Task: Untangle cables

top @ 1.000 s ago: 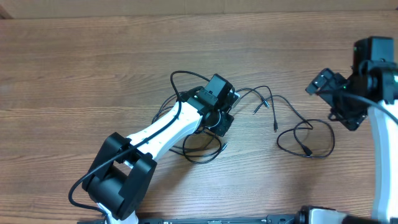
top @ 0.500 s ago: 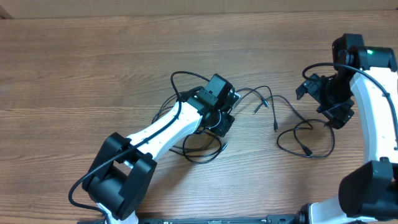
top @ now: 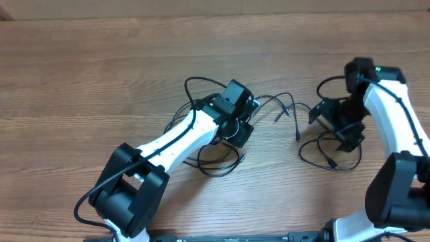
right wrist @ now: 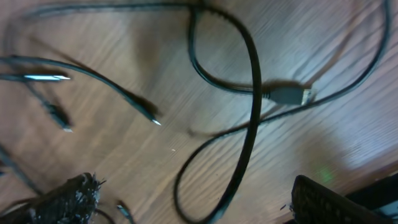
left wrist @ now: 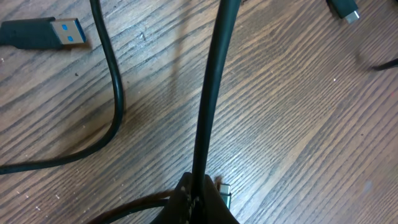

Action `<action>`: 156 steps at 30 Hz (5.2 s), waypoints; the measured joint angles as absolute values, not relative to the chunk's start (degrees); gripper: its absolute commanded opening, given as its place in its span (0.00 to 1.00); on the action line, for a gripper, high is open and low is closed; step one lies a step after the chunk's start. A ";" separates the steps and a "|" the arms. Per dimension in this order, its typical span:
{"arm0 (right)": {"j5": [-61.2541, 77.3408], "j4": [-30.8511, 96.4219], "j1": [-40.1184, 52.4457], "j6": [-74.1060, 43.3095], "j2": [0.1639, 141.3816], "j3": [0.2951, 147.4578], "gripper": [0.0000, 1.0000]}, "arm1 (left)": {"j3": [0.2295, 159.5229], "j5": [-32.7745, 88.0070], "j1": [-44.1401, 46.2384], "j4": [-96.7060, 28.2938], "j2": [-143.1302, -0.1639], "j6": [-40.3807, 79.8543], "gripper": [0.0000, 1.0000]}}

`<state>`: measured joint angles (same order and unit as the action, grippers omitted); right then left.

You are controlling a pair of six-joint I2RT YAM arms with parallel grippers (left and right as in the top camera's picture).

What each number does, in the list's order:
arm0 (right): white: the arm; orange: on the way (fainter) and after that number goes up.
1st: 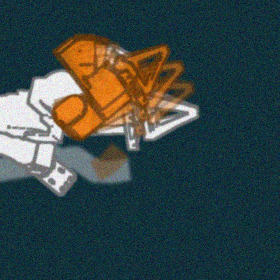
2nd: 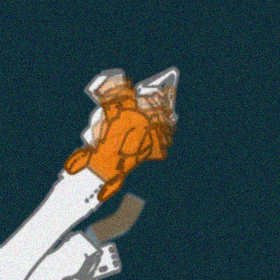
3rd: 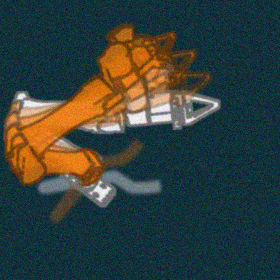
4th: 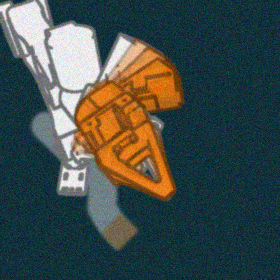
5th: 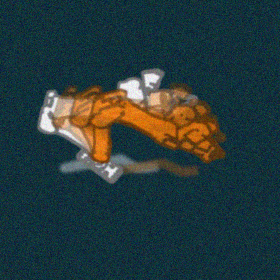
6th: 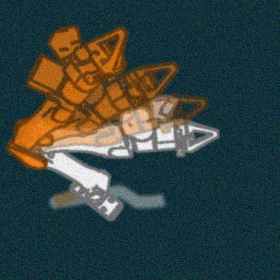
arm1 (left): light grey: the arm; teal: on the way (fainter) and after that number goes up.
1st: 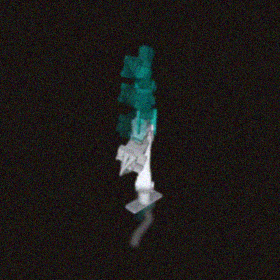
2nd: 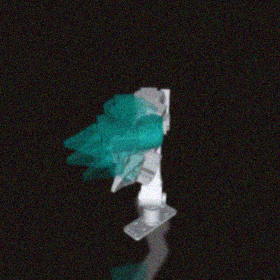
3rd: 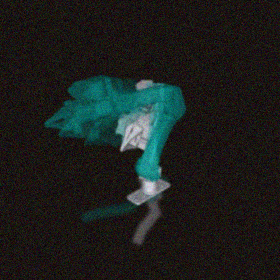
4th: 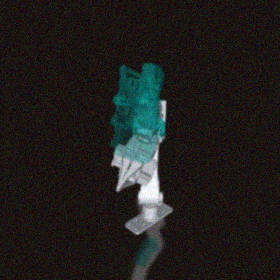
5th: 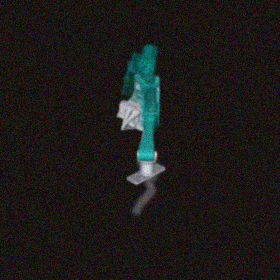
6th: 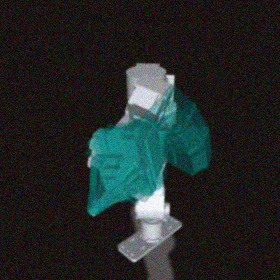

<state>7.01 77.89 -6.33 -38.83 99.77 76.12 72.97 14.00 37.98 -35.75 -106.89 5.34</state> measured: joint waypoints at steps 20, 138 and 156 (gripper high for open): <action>8.27 71.99 -6.81 -39.11 99.92 71.37 0.04 | 72.97 14.39 37.98 -35.53 -106.89 5.34 0.04; -12.60 64.60 -52.16 -34.17 108.36 111.42 1.00 | 72.97 14.41 37.98 -34.72 -106.89 5.37 0.04; 15.68 71.13 -48.75 -14.17 108.36 111.42 1.00 | 72.97 15.49 37.98 -34.76 -106.89 5.37 0.04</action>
